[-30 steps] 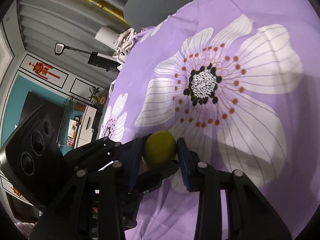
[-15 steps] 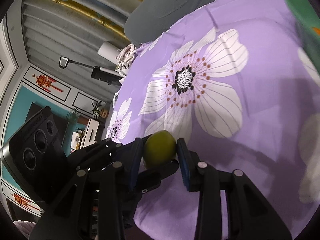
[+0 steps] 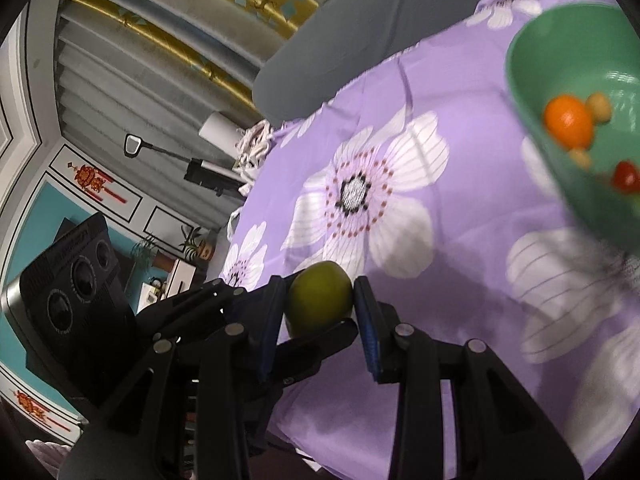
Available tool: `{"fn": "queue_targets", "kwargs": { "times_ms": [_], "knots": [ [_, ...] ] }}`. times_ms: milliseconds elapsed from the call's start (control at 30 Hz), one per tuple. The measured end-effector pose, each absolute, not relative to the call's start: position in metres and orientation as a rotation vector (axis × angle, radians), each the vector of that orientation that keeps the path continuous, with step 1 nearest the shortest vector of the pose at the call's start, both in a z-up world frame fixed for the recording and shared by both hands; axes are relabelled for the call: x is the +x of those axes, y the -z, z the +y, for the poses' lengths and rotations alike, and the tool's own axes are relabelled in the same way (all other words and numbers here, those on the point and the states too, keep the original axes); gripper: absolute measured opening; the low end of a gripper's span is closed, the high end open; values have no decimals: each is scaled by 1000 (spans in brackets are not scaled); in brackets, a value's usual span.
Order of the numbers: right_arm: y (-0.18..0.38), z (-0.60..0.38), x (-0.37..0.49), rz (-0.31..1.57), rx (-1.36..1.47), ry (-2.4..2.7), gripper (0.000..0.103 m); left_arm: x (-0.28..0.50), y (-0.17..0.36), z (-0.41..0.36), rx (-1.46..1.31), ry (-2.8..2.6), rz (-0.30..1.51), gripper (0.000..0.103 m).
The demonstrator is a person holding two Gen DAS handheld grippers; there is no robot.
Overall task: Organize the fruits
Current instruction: 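Carry the green fruit with both grippers over the green bowl, then open both grippers to drop the green fruit into the bowl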
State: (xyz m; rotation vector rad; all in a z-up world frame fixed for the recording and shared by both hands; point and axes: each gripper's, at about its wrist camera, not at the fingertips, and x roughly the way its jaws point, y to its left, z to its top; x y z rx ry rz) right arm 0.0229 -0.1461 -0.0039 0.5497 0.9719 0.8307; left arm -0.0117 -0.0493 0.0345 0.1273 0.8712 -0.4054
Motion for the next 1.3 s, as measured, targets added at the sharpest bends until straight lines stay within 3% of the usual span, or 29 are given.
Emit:
{"fn": "queue_targets", "kwargs": {
  "times_ms": [433, 533, 567, 600, 633, 667, 700, 833, 900, 1300],
  "knots": [
    [-36, -261, 71, 816, 537, -605, 38, 73, -56, -157, 108, 602, 792, 39],
    [-30, -280, 83, 839, 500, -499, 55, 90, -47, -173, 118, 550, 820, 39],
    [-30, -284, 83, 836, 486, -479, 58, 93, -45, -176, 117, 540, 832, 47],
    [-32, -287, 82, 824, 449, -458, 61, 94, -44, -177, 120, 527, 836, 66],
    [-35, -289, 80, 812, 428, -448, 63, 92, -44, -177, 129, 512, 836, 76],
    [-38, -292, 78, 799, 408, -433, 73, 90, -45, -176, 147, 495, 829, 88],
    [-42, -294, 77, 786, 389, -412, 84, 88, -46, -174, 159, 484, 824, 92],
    [-55, -305, 71, 768, 260, -336, 96, 84, -51, -164, 178, 421, 839, 93],
    [-59, -308, 70, 766, 210, -312, 101, 80, -56, -160, 198, 387, 835, 102],
    [-76, -313, 62, 810, 60, -343, 103, 73, -78, -156, 210, 366, 815, 102]
  ]
}}
